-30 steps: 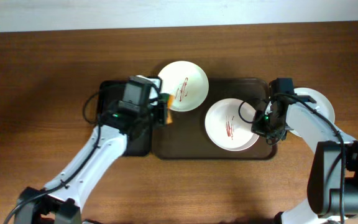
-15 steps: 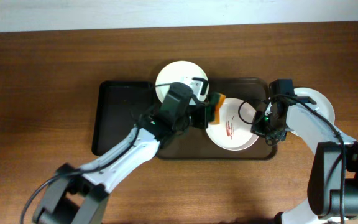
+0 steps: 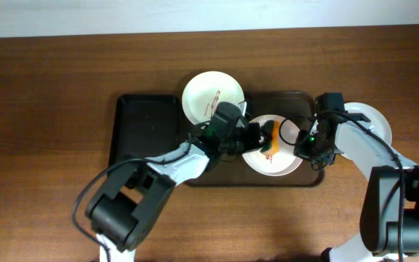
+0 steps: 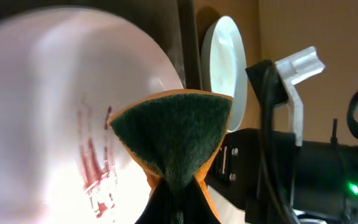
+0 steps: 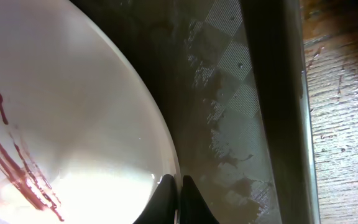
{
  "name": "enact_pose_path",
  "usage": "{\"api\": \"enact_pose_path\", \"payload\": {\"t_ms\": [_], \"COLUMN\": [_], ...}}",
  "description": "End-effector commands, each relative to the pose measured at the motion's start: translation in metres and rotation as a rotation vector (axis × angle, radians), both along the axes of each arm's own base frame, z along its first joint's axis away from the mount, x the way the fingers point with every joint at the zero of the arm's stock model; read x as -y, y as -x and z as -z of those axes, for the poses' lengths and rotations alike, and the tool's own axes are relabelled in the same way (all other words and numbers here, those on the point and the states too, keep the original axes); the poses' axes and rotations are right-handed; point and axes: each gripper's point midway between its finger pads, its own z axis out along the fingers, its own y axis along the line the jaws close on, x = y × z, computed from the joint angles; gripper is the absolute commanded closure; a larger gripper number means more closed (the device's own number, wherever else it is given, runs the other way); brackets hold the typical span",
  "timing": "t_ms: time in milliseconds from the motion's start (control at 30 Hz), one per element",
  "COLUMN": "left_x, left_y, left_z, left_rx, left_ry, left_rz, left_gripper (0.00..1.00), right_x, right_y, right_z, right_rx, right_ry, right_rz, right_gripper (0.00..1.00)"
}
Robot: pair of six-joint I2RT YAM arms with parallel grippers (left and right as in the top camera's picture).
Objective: Clean dirty plates on tray and stack at the side
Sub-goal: 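Scrub the pink plate with the sponge in the left gripper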
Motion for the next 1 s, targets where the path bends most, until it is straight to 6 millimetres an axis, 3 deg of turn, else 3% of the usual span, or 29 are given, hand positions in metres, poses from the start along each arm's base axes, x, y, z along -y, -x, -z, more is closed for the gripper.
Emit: {"api": "enact_pose_path", "payload": {"t_ms": [0, 300, 433, 633, 733, 967], "left_x": [0.017, 0.025, 0.014, -0.007, -0.011, 0.004], "left_y": [0.011, 0.016, 0.003, -0.004, -0.01, -0.029], "left_z": [0.009, 0.044, 0.059, 0.074, 0.069, 0.029], "left_rx": [-0.111, -0.09, 0.09, 0.147, 0.186, 0.242], "left_ry": [0.056, -0.026, -0.154, -0.275, -0.337, -0.358], "left_rz": [0.007, -0.033, -0.031, 0.026, 0.081, 0.126], "left_gripper": [1.0, 1.0, 1.0, 1.0, 1.0, 1.0], "right_x": [-0.002, -0.002, -0.003, -0.002, -0.002, -0.003], "right_y": [0.017, 0.018, 0.02, 0.02, 0.02, 0.02], "right_z": [0.012, 0.012, 0.012, 0.012, 0.012, 0.012], "right_rx": [-0.058, -0.062, -0.07, -0.071, -0.071, -0.072], "right_ry": [-0.009, -0.009, -0.01, -0.01, -0.01, -0.01], "right_rz": [-0.013, -0.013, -0.013, -0.013, -0.013, -0.013], "right_gripper": [0.96, 0.96, 0.96, 0.96, 0.96, 0.96]}}
